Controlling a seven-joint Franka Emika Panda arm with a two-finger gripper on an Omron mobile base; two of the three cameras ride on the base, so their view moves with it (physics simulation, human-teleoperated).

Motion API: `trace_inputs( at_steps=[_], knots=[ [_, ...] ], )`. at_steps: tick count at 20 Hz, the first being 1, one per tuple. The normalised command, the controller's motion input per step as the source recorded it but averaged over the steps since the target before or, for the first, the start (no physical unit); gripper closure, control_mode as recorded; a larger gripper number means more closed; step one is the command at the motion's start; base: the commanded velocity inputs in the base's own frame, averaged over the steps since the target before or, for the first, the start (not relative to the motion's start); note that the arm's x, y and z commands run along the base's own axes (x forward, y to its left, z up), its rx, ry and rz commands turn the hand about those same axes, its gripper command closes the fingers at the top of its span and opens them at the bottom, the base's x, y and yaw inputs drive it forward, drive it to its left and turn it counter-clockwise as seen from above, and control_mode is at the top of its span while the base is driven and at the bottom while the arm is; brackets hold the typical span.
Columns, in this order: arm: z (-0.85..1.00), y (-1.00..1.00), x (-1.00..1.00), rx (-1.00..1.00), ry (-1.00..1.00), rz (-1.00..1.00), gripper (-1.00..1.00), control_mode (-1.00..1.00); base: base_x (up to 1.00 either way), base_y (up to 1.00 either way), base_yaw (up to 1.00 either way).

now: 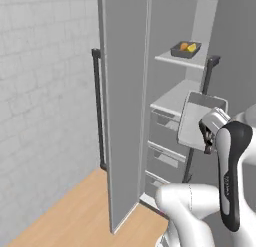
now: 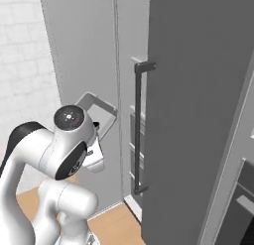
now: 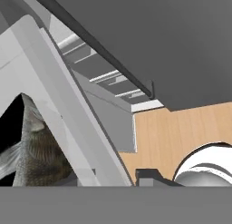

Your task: Take the meat container that has the fish and place it on the second highest rack of the freezer. Then take the vegetable container that has the potato and lemon wedge and place it on the highest rack of the freezer.

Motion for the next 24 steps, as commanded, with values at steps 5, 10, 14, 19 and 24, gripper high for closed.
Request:
trace_inputs(
  at_steps=[5, 10, 14, 19, 24],
  knots=[
    [0.0, 0.0, 0.0, 0.0, 0.0, 0.0, 1.0, 1.0, 0.44, 0.34, -0.27],
    [0.0, 0.0, 0.0, 0.0, 0.0, 0.0, 1.0, 1.0, 0.54, 0.05, -0.29],
    [0.0, 0.0, 0.0, 0.0, 0.0, 0.0, 1.0, 1.0, 0.65, 0.36, -0.29],
    [0.0, 0.0, 0.0, 0.0, 0.0, 0.0, 1.0, 1.0, 0.64, 0.14, -0.24],
    [0.0, 0.0, 0.0, 0.0, 0.0, 0.0, 1.0, 1.0, 0.7, -0.05, -0.17]
  ],
)
